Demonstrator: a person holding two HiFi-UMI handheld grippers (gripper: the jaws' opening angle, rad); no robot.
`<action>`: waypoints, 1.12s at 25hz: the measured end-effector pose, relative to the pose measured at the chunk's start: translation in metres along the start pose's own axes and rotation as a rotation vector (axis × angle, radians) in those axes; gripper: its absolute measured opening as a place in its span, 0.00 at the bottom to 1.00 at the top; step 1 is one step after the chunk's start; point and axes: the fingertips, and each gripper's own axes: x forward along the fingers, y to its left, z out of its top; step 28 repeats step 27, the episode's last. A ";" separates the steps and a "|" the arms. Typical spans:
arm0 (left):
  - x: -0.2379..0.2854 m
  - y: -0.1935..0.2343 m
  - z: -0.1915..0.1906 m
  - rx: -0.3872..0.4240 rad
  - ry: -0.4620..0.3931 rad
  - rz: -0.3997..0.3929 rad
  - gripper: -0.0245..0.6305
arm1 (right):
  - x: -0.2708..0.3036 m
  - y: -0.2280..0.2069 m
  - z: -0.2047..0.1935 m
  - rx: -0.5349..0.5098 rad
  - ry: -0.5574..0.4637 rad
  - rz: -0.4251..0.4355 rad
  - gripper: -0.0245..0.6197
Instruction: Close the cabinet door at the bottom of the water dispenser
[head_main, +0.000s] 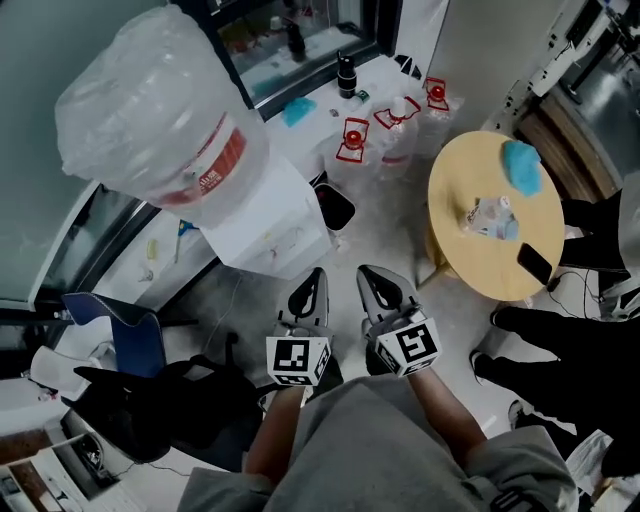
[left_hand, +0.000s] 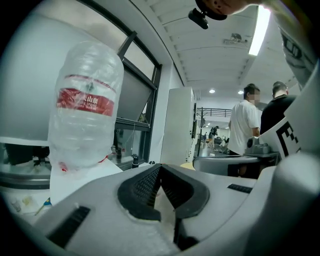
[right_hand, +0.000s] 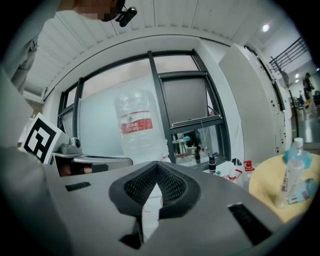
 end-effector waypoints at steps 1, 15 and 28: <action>-0.003 -0.002 0.006 0.003 -0.008 -0.005 0.05 | -0.002 0.001 0.006 -0.011 -0.003 -0.003 0.05; -0.017 -0.005 0.028 -0.001 -0.061 -0.046 0.05 | -0.006 0.017 0.034 -0.078 -0.039 0.011 0.05; -0.020 0.001 0.037 0.021 -0.069 -0.054 0.05 | 0.001 0.025 0.032 -0.071 -0.043 0.014 0.05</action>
